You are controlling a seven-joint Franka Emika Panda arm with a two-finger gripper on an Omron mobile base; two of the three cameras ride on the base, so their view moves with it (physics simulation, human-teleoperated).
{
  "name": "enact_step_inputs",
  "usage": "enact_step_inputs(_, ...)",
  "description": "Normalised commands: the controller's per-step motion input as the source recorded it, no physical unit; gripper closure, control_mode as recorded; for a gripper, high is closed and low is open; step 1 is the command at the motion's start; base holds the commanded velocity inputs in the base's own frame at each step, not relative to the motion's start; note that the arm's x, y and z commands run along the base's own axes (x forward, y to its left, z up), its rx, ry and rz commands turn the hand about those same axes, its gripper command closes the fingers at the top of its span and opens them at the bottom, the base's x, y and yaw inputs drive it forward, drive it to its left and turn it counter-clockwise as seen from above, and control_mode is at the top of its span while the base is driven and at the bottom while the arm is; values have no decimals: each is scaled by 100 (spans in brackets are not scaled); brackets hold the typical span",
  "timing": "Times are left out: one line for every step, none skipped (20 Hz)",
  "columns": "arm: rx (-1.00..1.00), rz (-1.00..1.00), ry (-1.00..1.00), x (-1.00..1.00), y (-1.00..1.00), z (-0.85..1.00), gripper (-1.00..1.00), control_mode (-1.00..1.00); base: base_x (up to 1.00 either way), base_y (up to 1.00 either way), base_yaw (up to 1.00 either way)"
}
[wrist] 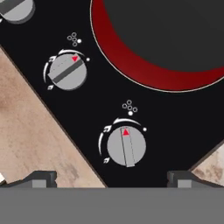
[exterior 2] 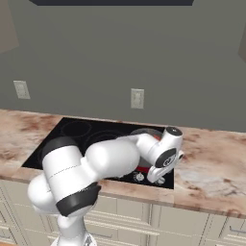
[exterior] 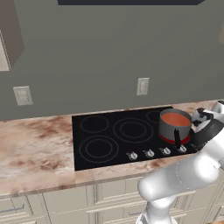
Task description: Wait until the marinara sauce is simmered to a deep red color and then turn off the stove.
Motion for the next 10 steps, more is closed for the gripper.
enact_step_inputs(0, 0, 0, 0, 7, -9, -100, -100, 0, 0, 0)
enact_step_inputs(0, 0, 0, 0, 12, -9, -100, -100, 0, 0, 0)
enact_step_inputs(0, 0, 0, 0, 12, -9, -100, -100, 0, 0, 0)
enact_step_inputs(0, 0, 0, 0, 12, -6, -100, -100, 0, 0, 0)
enact_step_inputs(0, 0, 0, 0, 14, -6, -100, -100, 0, 0, 0)
enact_step_inputs(0, 0, 0, 0, 15, -6, -100, -100, 0, 0, 0)
enact_step_inputs(0, 0, 0, 0, 14, -5, -100, -100, 0, 0, 0)
enact_step_inputs(0, 0, 0, 0, 12, -4, -100, -100, 0, 0, 0)
enact_step_inputs(0, 0, 0, 0, 7, -3, -100, -100, 0, 0, 0)
enact_step_inputs(0, 0, 0, 0, 0, -4, -100, -100, 0, 0, 0)
